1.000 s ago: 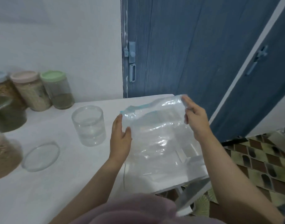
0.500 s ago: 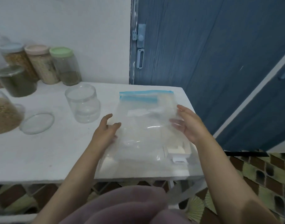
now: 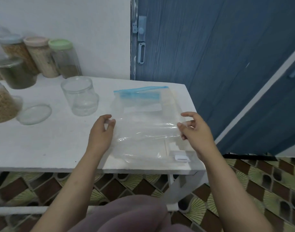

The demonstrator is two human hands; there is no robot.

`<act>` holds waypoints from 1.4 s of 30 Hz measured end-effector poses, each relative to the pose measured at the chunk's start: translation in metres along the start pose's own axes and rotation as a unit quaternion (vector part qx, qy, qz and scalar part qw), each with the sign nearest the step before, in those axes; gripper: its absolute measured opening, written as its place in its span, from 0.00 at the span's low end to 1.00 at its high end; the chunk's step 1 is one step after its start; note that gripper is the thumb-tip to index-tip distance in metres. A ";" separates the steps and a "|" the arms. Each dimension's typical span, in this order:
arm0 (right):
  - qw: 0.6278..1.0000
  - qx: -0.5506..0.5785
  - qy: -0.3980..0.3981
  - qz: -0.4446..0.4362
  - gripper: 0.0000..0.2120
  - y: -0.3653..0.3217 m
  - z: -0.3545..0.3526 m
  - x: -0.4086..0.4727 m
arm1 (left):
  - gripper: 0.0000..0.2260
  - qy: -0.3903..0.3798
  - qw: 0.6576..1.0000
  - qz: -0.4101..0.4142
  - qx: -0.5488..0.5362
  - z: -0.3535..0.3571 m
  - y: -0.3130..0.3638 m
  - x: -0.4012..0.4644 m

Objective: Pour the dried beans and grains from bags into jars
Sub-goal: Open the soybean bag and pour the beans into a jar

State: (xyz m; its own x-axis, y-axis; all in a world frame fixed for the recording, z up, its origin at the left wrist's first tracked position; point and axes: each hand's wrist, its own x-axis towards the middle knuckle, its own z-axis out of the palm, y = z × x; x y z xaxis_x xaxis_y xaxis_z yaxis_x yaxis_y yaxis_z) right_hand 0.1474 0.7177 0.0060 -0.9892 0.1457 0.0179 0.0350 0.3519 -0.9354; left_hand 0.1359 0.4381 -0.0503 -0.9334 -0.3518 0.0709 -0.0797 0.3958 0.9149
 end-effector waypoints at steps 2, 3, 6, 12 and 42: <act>0.998 0.051 -0.011 0.025 0.10 0.005 -0.004 0.000 | 0.18 -0.015 0.999 0.009 0.030 -0.001 0.001 0.000; 0.997 0.072 -0.015 0.037 0.10 0.008 -0.006 -0.001 | 0.19 -0.023 0.999 0.015 0.041 -0.001 0.001 0.000; 0.995 0.081 -0.013 0.050 0.10 0.013 -0.008 -0.004 | 0.21 -0.037 0.997 0.032 0.066 -0.001 0.002 -0.002; 0.999 0.029 0.034 0.029 0.06 0.011 -0.006 -0.004 | 0.24 -0.044 0.989 0.037 0.133 0.000 -0.001 -0.005; 0.924 -0.244 0.239 -0.171 0.29 -0.030 -0.020 0.004 | 0.42 -0.116 0.928 0.036 0.351 0.013 0.012 -0.014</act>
State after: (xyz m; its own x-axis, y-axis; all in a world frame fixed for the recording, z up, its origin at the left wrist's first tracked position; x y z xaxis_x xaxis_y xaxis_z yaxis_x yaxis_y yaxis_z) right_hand 0.1448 0.7262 0.0416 -0.7821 0.2993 0.5467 -0.0929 0.8114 -0.5771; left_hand 0.1437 0.4587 -0.0452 -0.9889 -0.1434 -0.0398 -0.1468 0.8956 0.4200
